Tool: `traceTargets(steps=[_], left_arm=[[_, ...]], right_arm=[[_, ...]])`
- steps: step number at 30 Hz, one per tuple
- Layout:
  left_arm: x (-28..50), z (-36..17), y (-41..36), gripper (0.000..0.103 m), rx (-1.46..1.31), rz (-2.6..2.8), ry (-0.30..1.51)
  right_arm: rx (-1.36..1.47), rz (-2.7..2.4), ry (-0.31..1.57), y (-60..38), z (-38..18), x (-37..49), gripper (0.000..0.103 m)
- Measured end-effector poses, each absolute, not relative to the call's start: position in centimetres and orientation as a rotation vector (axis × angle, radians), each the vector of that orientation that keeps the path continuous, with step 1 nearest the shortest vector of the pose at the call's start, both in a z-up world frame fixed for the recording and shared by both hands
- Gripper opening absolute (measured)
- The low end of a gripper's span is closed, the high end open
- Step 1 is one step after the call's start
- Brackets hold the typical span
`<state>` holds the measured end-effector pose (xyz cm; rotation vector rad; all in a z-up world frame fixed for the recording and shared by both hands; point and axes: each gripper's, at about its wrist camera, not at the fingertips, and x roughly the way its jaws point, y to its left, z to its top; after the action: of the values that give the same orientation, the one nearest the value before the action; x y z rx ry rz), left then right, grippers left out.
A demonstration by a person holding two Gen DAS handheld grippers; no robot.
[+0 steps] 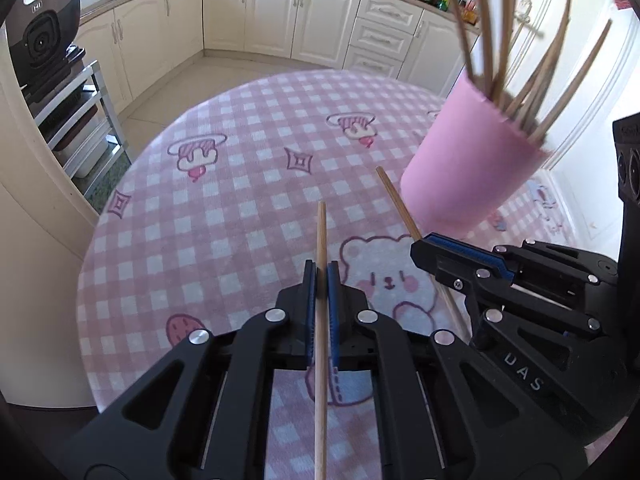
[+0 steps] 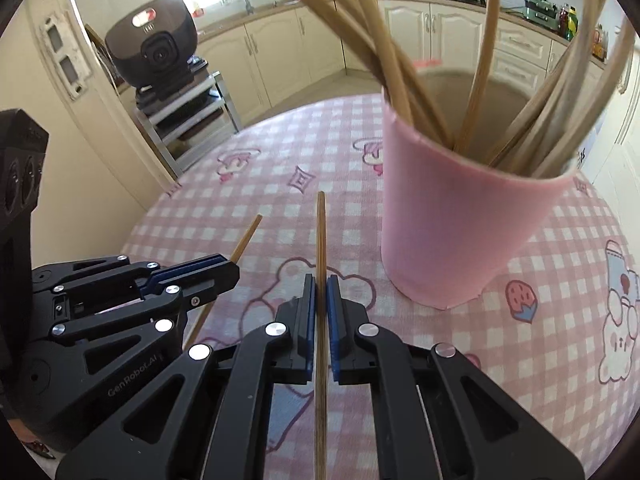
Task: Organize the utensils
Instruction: 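Lift the held chopsticks upright with both tools and carry them over the cup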
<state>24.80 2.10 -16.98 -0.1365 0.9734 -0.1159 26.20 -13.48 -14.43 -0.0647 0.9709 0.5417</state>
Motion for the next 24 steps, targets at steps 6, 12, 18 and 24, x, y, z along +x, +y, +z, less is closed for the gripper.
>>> traceTargets(steps=[6,12,18,24], left_arm=[[22.3,-13.0,1.8,0.006,-0.141,-0.144,0.879],[19.0,-9.0,1.8,0.006,-0.153,-0.161,0.773],[16.1,-5.9,1.7,0.006,-0.137,-0.185,0.678],[14.3,-4.1,1.2,0.006,-0.14,-0.215,0.607]], right_arm=[[-0.01,0.576,0.888,-14.7,-10.8,23.8,0.005],[0.027,0.592,0.781,-16.2,-7.1,20.8,0.005],[0.031,0.568,0.647,-17.4,-4.0,17.6,0.005],[0.025,0.536,0.561,-17.8,-2.2,15.4,0.005]])
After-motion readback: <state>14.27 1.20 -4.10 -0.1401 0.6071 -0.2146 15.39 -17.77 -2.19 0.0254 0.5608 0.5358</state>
